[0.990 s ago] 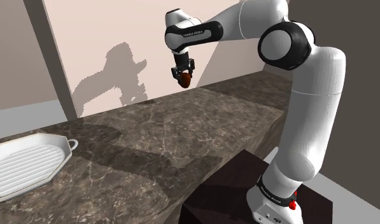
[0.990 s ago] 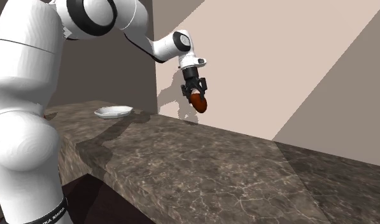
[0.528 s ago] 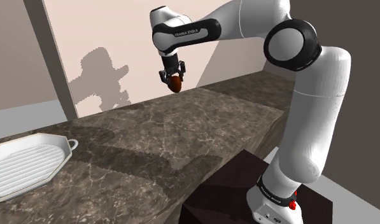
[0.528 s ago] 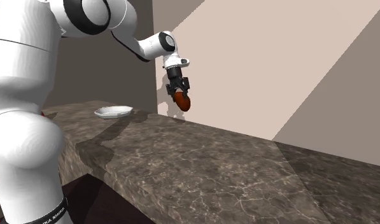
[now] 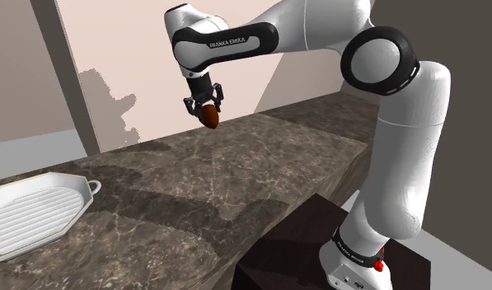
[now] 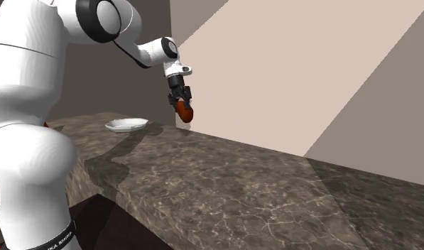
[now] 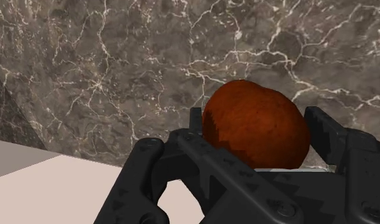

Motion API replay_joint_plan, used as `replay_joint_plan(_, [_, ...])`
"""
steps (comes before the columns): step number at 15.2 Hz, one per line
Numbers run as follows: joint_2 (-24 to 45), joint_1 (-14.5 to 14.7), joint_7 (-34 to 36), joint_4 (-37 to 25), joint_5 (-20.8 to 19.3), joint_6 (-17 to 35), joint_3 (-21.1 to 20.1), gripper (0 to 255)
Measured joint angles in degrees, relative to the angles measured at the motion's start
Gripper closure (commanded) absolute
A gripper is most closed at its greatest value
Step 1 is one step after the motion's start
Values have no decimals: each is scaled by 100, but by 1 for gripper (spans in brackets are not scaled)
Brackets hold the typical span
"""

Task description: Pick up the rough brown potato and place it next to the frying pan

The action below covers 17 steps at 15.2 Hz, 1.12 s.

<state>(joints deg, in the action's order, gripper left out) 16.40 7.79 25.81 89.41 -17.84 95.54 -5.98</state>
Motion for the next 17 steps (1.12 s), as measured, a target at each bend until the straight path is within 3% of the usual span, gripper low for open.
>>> replay_joint_plan(9, [594,781,994,-901,33,-606,-383,255])
replay_joint_plan(17, [1646,1603,1724,-2585,-31,-1448,-598,255])
